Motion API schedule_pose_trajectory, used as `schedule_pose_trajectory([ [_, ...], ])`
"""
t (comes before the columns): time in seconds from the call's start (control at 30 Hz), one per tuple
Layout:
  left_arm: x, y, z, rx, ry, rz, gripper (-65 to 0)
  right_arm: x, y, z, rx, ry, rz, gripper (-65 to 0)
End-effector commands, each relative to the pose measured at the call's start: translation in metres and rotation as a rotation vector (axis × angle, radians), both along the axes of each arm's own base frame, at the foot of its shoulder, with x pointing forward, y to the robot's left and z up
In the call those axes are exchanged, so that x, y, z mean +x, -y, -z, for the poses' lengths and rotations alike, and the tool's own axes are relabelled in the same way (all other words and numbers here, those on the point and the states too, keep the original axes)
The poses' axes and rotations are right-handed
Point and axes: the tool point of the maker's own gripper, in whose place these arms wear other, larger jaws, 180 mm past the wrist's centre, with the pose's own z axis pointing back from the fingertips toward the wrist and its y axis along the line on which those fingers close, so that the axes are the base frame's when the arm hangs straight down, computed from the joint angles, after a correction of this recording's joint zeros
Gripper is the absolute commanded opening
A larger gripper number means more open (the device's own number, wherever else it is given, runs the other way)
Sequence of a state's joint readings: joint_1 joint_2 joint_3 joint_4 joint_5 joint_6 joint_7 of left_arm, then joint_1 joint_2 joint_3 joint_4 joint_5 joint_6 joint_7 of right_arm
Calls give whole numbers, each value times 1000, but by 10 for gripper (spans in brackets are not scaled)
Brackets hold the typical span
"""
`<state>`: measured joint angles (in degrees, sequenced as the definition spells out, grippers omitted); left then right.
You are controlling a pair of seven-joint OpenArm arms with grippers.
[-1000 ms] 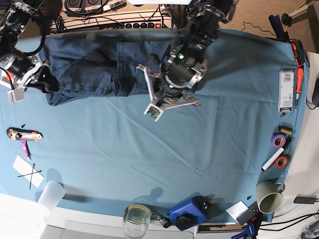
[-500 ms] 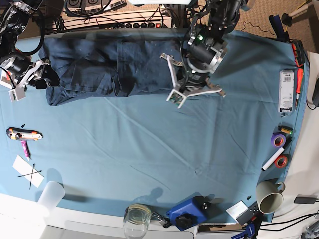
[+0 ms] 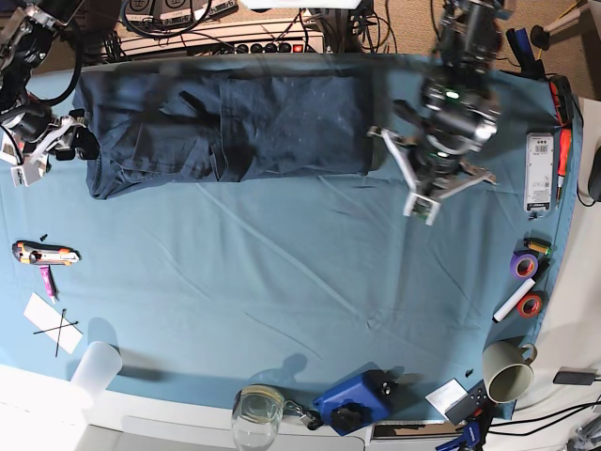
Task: Fold the T-shirt properly
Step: 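Release the strip with the left gripper and raise it away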
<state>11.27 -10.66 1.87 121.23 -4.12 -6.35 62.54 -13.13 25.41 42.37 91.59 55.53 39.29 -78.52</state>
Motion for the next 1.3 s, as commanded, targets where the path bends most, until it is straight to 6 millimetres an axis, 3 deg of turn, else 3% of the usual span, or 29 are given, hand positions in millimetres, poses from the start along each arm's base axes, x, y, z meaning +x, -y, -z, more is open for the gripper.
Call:
schedule_pose_trajectory([
  [0.0,5,-4,-10,-28,37,-7,-650,8,8,-9,-7,34,6,-298],
  [0.13,-3,-16,-7,-95,10,-22,-650,5,18,11,76,-20,56,-298],
  [0.27,-16,-14,-1,-149,-29,-3,-650,9,24,21,168,-34,100,-298],
  [0.47,-21,-2,-1,-206,-40,46,-650,22,15,30,409,26,173,-298],
  [0.6,-22,-2,-1,-206,-40,45,-650,16,9,41,505,24,212,-298],
  [0.8,-21,-2,-2,-207,-37,45,-650,-1,-22,71,530,-118,138,-298],
  [1.0,-21,-2,-2,-207,-38,45,-650,-12,-56,89,551,-219,41,-306],
  [1.07,-21,-2,-2,-207,-37,45,-650,-12,-57,89,552,-223,36,-383],
  [1.2,-21,-1,-2,-208,-37,45,-650,-3,-55,79,586,-167,51,-633],
  [1.27,-21,-2,-2,-207,-38,45,-650,7,-54,68,620,-112,62,-650],
])
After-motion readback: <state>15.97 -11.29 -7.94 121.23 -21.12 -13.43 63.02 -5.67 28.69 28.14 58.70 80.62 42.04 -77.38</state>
